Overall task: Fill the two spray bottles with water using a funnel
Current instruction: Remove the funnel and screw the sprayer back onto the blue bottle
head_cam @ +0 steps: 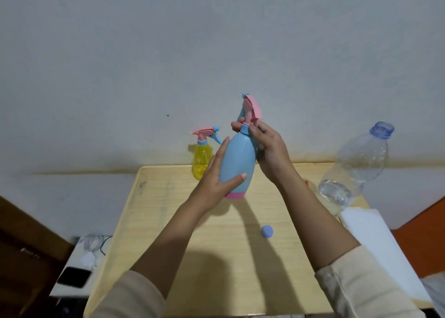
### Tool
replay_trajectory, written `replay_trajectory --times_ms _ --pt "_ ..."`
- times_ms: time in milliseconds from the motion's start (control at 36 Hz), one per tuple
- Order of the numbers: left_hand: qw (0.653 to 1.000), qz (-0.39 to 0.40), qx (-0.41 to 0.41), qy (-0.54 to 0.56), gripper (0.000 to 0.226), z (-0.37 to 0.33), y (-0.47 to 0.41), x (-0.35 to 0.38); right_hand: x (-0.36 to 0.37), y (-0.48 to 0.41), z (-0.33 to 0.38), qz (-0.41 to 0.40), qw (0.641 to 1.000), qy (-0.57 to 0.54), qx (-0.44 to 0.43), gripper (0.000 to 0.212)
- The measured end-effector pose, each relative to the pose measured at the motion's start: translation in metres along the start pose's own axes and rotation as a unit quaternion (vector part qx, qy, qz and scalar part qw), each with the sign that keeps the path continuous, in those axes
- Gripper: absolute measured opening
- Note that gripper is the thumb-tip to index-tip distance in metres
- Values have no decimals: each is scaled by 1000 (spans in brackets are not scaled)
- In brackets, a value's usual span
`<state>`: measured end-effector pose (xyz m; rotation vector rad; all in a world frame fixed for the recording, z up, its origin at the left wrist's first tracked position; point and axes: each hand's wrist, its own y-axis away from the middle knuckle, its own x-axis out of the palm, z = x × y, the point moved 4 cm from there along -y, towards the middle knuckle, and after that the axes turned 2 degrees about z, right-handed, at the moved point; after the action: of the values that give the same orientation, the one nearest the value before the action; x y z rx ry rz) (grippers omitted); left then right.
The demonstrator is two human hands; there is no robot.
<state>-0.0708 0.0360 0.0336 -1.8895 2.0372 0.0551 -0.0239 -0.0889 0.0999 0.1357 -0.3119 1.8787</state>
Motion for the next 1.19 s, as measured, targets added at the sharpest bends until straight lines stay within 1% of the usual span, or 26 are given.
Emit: replay_trajectory --times_ms 56,111,167,222,306,389,444,500,556,639,694,778,889,944,1000,1083,1139,1194 --pt "1000 7 0 9 83 -3 3 -1 3 1 5 35 999 -29 3 20" --pt "1000 13 -5 24 83 -5 6 -2 4 3 8 51 997 -60 4 22" --pt "999 20 -9 34 82 -7 7 -2 4 4 9 50 997 -62 5 21" --pt "999 25 -12 32 80 -9 9 -3 4 5 9 37 999 -34 7 18" --pt "999 22 -15 27 80 -11 12 -2 4 8 5 -7 1000 7 0 13" --pt "1000 12 -19 22 83 -9 14 3 2 10 -1 -92 995 43 -18 23" --pt "1000 5 -23 17 83 -7 15 8 2 12 -3 -138 988 63 -34 25" --pt "1000 -2 -26 5 82 -5 15 11 3 15 -4 -166 980 91 -53 25" --pt "1000 -6 -24 0 81 -4 15 14 3 17 -6 -177 976 112 -65 24" --pt "1000 -19 -9 1 79 -6 16 17 3 20 -6 -172 974 127 -76 17" --pt "999 -31 -2 7 76 -9 16 18 4 22 -6 -150 978 122 -73 20" --pt "999 -46 3 17 75 -11 16 18 4 25 -5 -114 989 84 -52 25" --pt "998 -52 8 14 76 -11 17 16 1 25 -4 -116 991 51 -40 12" --pt "998 -58 13 8 76 -12 18 17 3 26 -5 -126 991 27 -33 23" --pt "998 -61 14 1 76 -12 19 18 6 28 -3 -112 992 46 -38 26" --pt "998 -64 13 -2 77 -12 21 19 12 31 2 -60 994 81 -45 17" --pt "998 -63 13 2 77 -11 23 19 12 33 3 -64 993 87 -53 15" --pt "998 -55 13 8 77 -10 26 20 10 37 0 -96 990 87 -56 26"
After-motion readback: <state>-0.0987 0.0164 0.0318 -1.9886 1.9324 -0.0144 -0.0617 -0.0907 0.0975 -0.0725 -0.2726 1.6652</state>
